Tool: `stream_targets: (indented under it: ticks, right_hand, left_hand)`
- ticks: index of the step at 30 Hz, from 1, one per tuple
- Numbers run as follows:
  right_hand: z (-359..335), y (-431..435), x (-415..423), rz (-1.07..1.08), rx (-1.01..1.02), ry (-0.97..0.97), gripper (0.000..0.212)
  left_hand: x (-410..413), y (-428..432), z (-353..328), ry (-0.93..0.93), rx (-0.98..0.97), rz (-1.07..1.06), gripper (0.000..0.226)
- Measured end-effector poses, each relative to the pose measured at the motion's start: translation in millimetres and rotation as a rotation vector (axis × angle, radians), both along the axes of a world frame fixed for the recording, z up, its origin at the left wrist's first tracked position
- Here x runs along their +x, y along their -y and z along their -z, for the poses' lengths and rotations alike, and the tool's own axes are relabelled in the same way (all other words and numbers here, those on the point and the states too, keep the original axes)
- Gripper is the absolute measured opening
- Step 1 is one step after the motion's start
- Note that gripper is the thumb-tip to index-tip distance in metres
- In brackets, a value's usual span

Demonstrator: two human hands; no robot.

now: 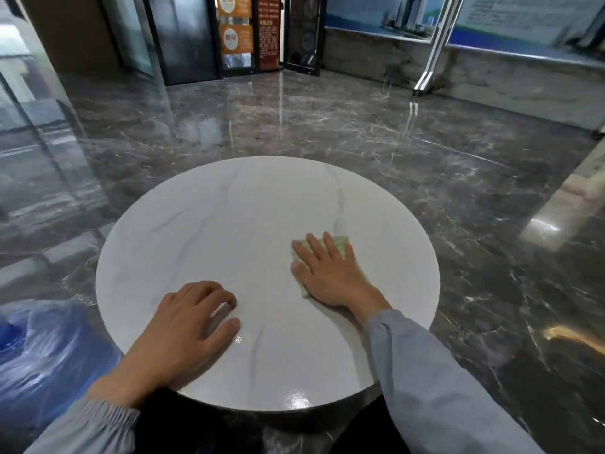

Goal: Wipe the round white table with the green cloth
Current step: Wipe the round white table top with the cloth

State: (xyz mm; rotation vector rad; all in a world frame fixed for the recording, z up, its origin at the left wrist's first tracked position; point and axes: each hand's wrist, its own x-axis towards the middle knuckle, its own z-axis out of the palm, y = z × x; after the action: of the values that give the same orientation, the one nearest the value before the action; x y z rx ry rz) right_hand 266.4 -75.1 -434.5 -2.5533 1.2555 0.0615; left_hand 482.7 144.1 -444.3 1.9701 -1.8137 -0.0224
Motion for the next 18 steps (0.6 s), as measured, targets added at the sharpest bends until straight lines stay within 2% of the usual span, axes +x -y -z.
stream_targets:
  ticks: [3, 5, 9, 14, 16, 18]
  right_hand:
    - [2.6, -18.7, 33.5, -0.195, -0.014, 0.014, 0.063]
    - [0.6, -2.2, 24.2, -0.215, 0.001, 0.039, 0.062]
    - [-2.7, 74.5, -39.0, 0.079, -0.06, -0.021, 0.058]
    - [-9.3, 144.7, -85.2, 0.431, 0.016, -0.056, 0.06]
    - [-11.1, 149.6, -62.8, 0.47, 0.04, -0.049, 0.062]
    - [-11.3, 140.0, -21.4, 0.396, 0.044, -0.031, 0.064]
  left_hand:
    - [12.7, 13.7, -1.8, 0.056, 0.067, 0.003, 0.045]
    - [16.3, 15.4, 0.8, 0.04, 0.074, -0.02, 0.044]
    - [13.7, 14.2, 8.7, 0.025, 0.039, -0.034, 0.036]
    - [17.2, 16.8, 10.7, -0.014, 0.037, -0.037, 0.038]
    - [16.8, 18.1, 11.2, -0.026, 0.033, -0.028, 0.038]
    - [16.5, 18.6, 12.0, -0.036, 0.028, -0.028, 0.037]
